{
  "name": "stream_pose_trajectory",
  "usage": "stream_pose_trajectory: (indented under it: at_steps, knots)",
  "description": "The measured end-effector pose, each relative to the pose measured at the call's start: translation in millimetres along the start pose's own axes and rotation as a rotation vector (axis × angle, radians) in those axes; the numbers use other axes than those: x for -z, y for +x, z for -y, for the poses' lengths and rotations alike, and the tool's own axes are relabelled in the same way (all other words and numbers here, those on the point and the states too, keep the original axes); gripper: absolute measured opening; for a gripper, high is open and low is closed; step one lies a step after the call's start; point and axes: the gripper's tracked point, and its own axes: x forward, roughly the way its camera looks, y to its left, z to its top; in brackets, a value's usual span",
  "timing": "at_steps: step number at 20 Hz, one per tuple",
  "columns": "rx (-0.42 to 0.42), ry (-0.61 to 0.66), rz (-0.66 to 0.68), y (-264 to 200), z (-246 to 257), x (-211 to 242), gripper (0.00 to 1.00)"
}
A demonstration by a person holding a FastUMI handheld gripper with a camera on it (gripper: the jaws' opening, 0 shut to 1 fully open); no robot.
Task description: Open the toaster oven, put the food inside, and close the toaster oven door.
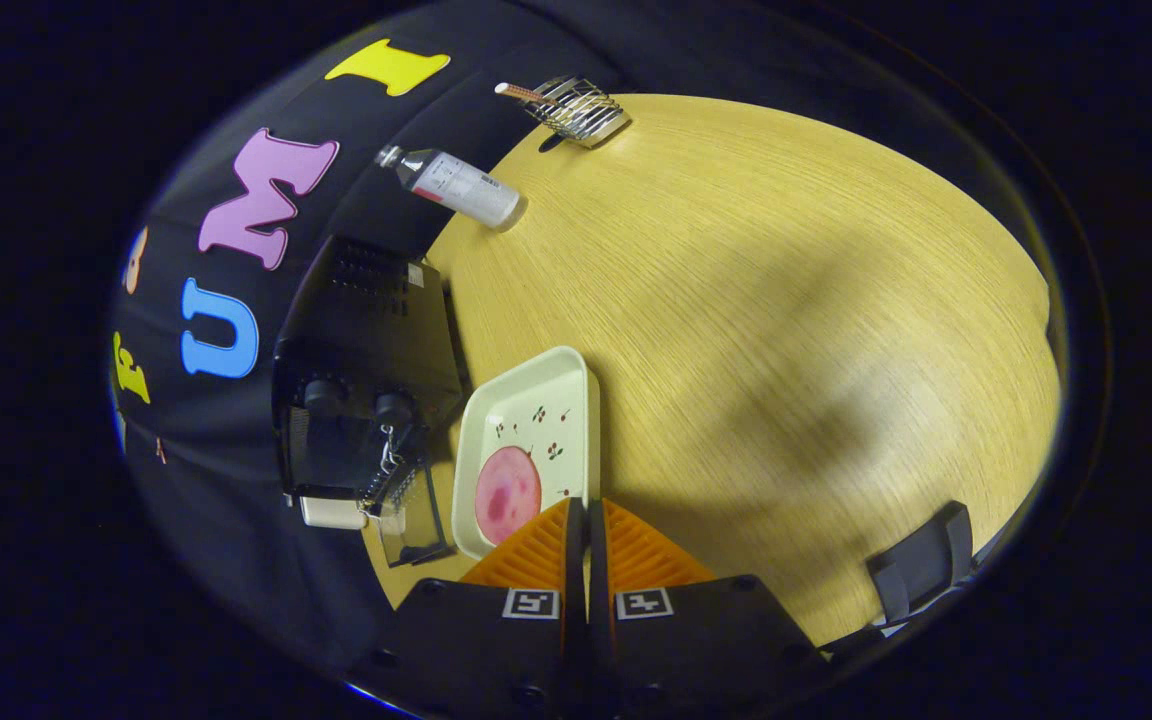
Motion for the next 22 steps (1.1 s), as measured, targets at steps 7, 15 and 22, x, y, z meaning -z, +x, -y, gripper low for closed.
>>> stream_pose_trajectory:
  at_steps: [7,15,22]
  knots:
    - [-0.026,0.059,0.056,-31,-15,2,0.07]
    - [-0.097,0.117,0.129,-66,-80,56,0.06]
    - [-0.149,0.15,0.159,-37,-143,112,0.06]
